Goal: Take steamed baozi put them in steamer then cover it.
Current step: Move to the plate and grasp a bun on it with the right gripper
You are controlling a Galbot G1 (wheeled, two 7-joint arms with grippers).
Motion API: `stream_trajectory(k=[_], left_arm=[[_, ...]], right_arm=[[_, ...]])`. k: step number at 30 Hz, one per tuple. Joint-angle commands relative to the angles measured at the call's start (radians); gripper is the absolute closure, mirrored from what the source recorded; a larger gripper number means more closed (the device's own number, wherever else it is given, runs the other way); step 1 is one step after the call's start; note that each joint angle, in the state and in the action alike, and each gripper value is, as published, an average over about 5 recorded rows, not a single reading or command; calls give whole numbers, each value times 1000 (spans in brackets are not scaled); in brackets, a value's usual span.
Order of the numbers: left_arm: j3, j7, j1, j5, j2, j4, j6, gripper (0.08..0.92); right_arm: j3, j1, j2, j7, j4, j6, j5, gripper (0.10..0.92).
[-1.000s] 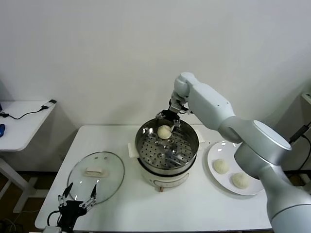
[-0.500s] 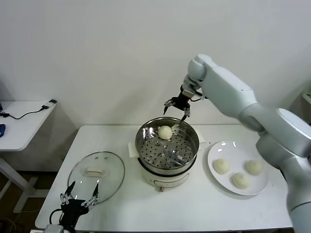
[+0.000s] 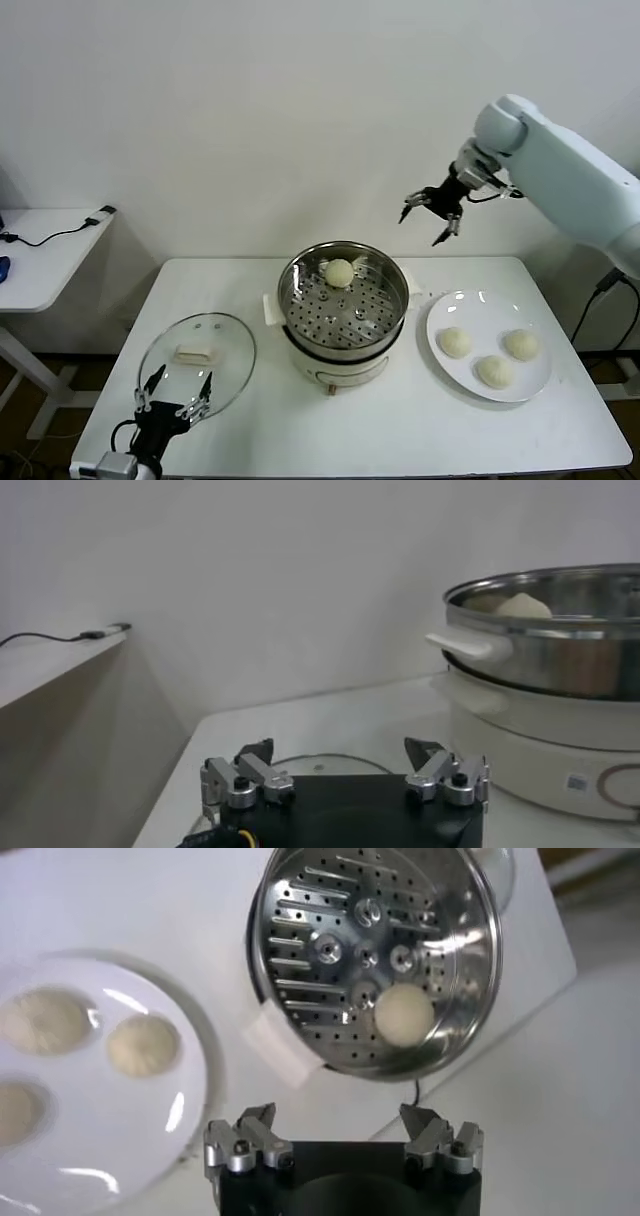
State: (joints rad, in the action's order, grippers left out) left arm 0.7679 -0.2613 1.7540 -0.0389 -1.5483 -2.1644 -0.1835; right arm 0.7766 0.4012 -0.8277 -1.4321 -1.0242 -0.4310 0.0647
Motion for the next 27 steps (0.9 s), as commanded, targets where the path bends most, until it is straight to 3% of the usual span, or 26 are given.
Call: stream_trajectory(k=[1, 7, 15, 27], left_arm=[[-3, -3, -11, 4, 16, 8, -13, 177], [-7, -1, -10, 15, 22, 3, -20, 177], [-11, -4, -2, 13, 24, 5, -22, 177], [-4, -3, 9, 12, 22, 6, -16, 177]], right_arm=[[-55, -151, 274, 83, -239, 836, 39, 203], [-186, -369, 320, 140, -312, 849, -19, 203], [-336, -600, 265, 152, -309, 776, -170, 203], [-370, -677, 158, 188, -244, 743, -283, 203]])
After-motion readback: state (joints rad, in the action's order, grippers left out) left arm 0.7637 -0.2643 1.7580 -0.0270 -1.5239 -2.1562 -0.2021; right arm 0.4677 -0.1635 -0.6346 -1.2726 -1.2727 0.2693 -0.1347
